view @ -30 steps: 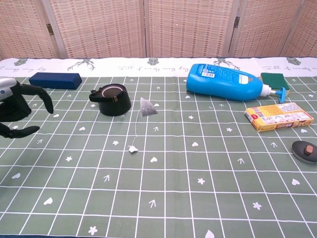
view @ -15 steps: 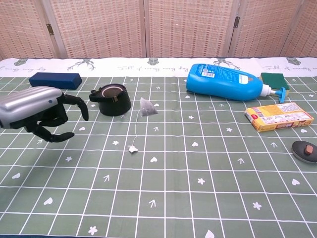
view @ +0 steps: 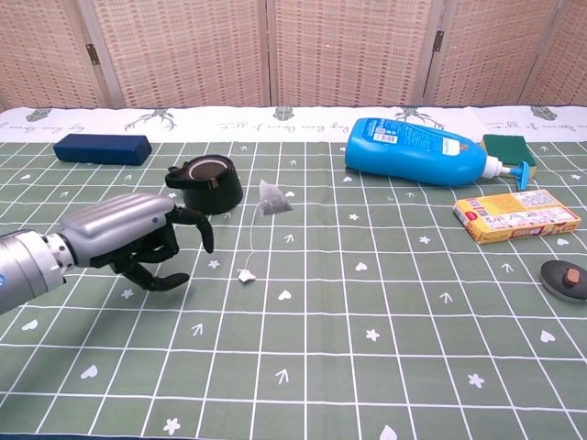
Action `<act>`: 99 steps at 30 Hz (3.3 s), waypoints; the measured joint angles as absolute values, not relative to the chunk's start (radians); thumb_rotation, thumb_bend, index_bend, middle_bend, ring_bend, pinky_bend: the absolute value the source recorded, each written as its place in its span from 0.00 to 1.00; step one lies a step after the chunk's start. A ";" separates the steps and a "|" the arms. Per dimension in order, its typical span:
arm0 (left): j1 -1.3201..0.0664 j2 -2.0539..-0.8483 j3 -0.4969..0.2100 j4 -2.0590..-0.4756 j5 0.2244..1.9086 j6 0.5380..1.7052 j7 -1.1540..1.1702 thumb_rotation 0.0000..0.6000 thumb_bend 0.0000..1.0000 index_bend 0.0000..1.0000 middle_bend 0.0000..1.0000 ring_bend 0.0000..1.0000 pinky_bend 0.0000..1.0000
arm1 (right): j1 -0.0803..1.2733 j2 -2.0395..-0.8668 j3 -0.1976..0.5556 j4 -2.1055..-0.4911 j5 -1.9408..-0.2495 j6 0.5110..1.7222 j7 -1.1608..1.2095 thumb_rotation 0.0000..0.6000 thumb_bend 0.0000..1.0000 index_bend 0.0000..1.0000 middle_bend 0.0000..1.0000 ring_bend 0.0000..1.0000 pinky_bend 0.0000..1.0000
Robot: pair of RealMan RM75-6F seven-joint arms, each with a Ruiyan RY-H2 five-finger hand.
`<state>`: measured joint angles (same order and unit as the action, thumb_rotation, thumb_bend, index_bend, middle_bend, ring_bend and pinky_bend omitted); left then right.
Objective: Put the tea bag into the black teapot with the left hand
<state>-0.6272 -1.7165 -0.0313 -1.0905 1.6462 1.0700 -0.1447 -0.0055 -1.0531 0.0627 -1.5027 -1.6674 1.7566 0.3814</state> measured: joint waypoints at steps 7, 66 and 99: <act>-0.646 -1.760 -0.034 -1.068 1.630 1.063 -0.139 1.00 0.40 0.43 1.00 0.98 1.00 | -0.022 -1.049 0.062 -1.491 -1.667 1.786 0.408 1.00 0.42 0.00 0.00 0.00 0.00; -0.749 -1.985 0.007 -0.729 1.633 1.094 -0.313 1.00 0.55 0.62 1.00 0.99 1.00 | -0.058 -1.046 0.080 -1.483 -1.646 1.822 0.436 1.00 0.42 0.00 0.00 0.00 0.00; -0.844 -1.732 -0.147 -0.928 1.590 1.194 -0.148 1.00 0.57 0.63 1.00 0.98 1.00 | -0.040 -1.042 0.109 -1.494 -1.579 1.768 0.458 1.00 0.42 0.00 0.00 0.00 0.00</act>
